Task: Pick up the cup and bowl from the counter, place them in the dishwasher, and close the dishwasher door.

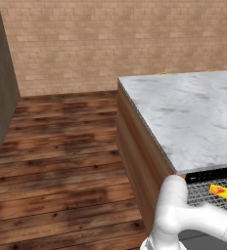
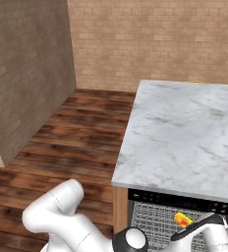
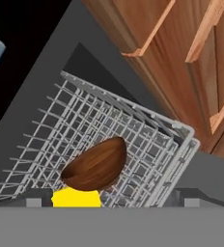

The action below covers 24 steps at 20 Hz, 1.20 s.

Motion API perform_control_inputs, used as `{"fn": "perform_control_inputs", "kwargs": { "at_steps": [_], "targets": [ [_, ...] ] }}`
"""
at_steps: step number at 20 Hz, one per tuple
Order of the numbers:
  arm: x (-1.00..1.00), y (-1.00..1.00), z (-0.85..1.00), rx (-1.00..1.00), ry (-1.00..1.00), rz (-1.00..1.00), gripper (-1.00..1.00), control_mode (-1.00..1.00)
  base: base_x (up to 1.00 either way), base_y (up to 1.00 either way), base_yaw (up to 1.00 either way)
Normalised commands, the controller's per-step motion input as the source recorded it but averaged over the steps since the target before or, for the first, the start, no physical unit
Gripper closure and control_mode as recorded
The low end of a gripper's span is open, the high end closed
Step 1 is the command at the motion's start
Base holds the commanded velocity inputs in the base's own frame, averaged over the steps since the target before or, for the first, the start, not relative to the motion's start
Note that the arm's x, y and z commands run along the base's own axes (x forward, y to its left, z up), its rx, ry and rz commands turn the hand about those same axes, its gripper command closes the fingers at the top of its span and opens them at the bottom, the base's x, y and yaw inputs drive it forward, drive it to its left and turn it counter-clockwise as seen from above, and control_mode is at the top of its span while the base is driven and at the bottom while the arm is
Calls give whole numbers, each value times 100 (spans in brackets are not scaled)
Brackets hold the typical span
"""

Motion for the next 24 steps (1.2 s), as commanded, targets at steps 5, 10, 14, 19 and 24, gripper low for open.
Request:
{"fn": "perform_control_inputs", "kwargs": {
  "at_steps": [5, 10, 14, 19, 24],
  "targets": [
    [0, 46, -2, 0, 0, 0, -100, -100, 0, 0, 0],
    [0, 52, -5, 0, -2, 0, -100, -100, 0, 0, 0],
    [-2, 51, -7, 0, -3, 0, -100, -100, 0, 0, 0],
    [0, 42, -1, 0, -3, 0, -100, -100, 0, 0, 0],
    [-15, 40, -1, -1, -5, 0, -100, -100, 0, 0, 0]
  ]
}}
